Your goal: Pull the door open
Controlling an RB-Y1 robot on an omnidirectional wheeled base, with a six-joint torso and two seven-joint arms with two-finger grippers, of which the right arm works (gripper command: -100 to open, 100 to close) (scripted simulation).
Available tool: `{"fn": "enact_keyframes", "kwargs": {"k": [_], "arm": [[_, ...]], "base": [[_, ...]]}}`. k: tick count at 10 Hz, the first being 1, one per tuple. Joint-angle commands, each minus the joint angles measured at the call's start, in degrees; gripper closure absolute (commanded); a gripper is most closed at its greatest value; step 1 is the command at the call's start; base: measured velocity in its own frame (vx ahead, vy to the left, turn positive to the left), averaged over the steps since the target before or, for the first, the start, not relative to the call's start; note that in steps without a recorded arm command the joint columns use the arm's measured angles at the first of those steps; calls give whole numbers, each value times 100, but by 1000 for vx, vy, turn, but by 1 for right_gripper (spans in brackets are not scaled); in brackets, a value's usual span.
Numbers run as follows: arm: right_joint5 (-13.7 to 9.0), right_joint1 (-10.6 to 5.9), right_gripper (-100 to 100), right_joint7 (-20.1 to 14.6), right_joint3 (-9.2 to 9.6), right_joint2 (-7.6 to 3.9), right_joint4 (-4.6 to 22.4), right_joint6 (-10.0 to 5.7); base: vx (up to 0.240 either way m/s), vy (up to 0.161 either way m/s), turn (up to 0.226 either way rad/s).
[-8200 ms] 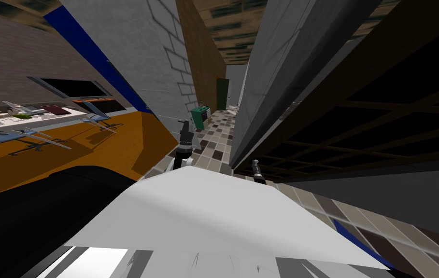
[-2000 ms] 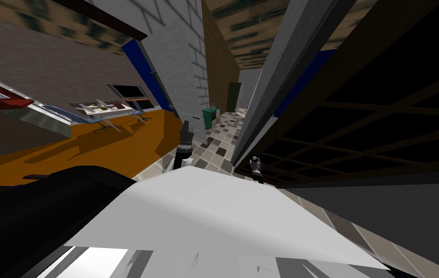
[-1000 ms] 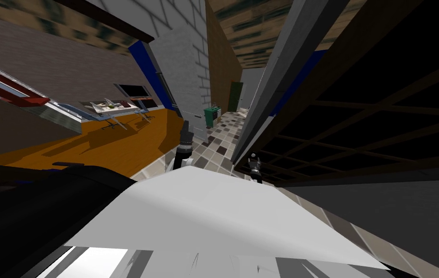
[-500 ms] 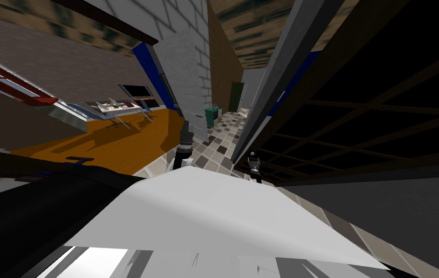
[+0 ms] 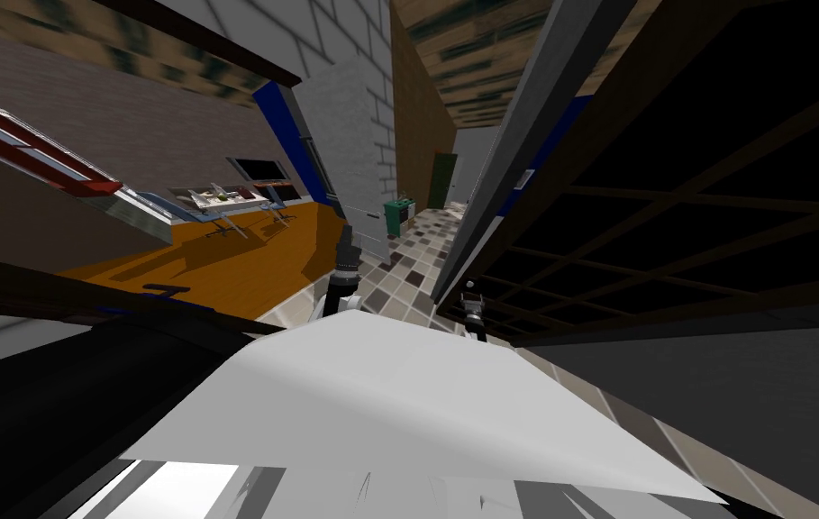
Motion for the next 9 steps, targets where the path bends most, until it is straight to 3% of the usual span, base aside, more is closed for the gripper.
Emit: {"fn": "enact_keyframes", "kwargs": {"k": [1, 2, 9], "arm": [[-95, 1, -100, -286, 48, 14, -36, 30], [-95, 1, -100, -317, 48, 14, -36, 30], [-446, -33, -100, -1389, 233, 63, -94, 94]], "base": [[-47, -20, 30], [-38, -13, 15], [-51, -17, 26]]}}
